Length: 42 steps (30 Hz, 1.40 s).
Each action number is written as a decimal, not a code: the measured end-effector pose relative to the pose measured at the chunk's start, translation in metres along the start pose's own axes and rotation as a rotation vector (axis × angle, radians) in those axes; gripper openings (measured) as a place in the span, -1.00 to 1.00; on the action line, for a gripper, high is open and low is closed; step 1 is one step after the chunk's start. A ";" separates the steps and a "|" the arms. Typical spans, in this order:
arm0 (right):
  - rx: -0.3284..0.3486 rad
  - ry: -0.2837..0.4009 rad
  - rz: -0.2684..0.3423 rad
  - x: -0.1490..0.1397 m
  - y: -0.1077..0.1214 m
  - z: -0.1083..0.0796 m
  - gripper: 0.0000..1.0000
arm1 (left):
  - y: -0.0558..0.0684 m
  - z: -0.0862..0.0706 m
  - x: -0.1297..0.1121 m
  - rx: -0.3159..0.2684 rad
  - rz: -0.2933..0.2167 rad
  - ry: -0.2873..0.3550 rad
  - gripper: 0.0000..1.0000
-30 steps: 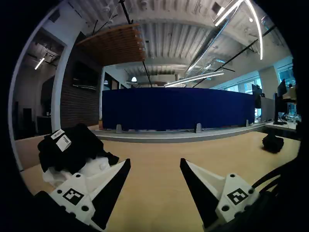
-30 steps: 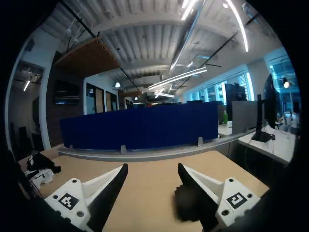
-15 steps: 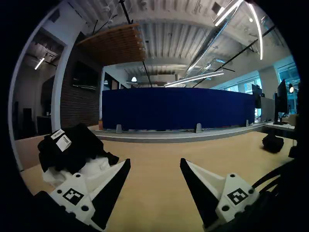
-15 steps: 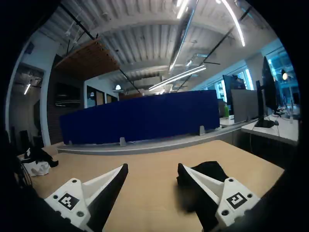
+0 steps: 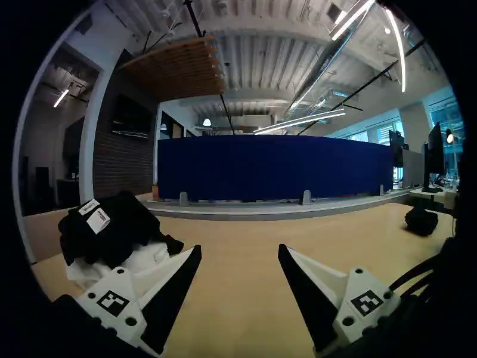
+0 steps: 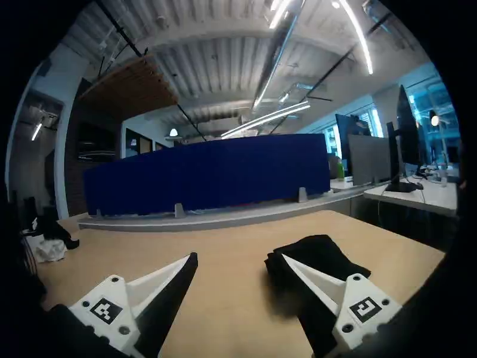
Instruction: Fold towel
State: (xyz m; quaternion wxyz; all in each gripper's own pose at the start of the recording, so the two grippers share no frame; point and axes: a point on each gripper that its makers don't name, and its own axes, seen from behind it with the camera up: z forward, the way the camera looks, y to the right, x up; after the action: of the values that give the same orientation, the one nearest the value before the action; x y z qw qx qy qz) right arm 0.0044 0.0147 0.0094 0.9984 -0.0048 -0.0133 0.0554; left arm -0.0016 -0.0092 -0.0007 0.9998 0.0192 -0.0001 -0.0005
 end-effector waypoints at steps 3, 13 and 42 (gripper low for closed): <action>0.010 0.005 -0.013 -0.001 -0.004 -0.002 0.99 | 0.000 0.000 0.000 0.000 0.000 0.000 0.91; 0.016 0.027 -0.075 0.002 -0.012 -0.007 0.99 | 0.000 0.000 0.000 0.000 0.000 0.000 0.91; 0.008 0.026 -0.112 -0.005 -0.010 -0.005 0.99 | 0.000 0.001 0.000 0.000 0.000 0.000 0.91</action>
State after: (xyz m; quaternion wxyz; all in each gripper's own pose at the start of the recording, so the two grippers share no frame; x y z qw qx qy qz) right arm 0.0011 0.0040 0.0039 1.0000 -0.0008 -0.0003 -0.0007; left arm -0.0021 -0.0096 -0.0001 0.9998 0.0192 0.0001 -0.0006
